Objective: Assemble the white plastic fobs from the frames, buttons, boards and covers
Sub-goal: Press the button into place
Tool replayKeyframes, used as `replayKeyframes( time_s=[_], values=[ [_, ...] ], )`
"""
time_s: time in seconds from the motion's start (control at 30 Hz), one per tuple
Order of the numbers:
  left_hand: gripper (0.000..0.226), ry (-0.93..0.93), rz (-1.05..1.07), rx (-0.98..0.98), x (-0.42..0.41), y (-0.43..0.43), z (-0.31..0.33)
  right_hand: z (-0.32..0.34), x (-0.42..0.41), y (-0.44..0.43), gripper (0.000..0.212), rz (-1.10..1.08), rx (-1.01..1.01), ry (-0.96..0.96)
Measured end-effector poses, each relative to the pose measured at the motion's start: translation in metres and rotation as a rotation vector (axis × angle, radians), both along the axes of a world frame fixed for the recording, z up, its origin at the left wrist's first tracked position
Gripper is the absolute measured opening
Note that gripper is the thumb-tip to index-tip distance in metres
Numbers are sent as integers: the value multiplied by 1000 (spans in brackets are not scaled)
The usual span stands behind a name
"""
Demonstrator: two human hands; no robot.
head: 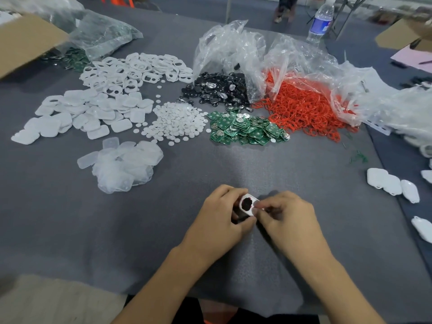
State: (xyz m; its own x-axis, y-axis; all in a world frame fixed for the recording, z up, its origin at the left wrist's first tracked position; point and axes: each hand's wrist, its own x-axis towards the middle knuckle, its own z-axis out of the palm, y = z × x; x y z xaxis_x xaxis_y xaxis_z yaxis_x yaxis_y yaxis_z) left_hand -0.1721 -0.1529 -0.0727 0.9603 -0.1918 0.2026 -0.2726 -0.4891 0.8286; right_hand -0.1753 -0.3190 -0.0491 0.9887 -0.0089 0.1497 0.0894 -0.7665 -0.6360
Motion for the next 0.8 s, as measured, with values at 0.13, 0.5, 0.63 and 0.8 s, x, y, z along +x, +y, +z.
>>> replayKeyframes(
  time_s=[0.13, 0.5, 0.63, 0.8],
  values=[
    [63, -20, 7, 81, 2, -3, -1, 2, -5, -4, 16, 133, -143, -39],
    [67, 11, -26, 106, 6, -6, -6, 0, -18, -12, 39, 338, -318, -136],
    [66, 18, -26, 103, 7, -6, -8, -5, -20, -12, 40, 322, -312, -149],
    [65, 3, -23, 94, 6, -5, -8, -13, -23, -7, 31, 196, -145, -153]
  ],
)
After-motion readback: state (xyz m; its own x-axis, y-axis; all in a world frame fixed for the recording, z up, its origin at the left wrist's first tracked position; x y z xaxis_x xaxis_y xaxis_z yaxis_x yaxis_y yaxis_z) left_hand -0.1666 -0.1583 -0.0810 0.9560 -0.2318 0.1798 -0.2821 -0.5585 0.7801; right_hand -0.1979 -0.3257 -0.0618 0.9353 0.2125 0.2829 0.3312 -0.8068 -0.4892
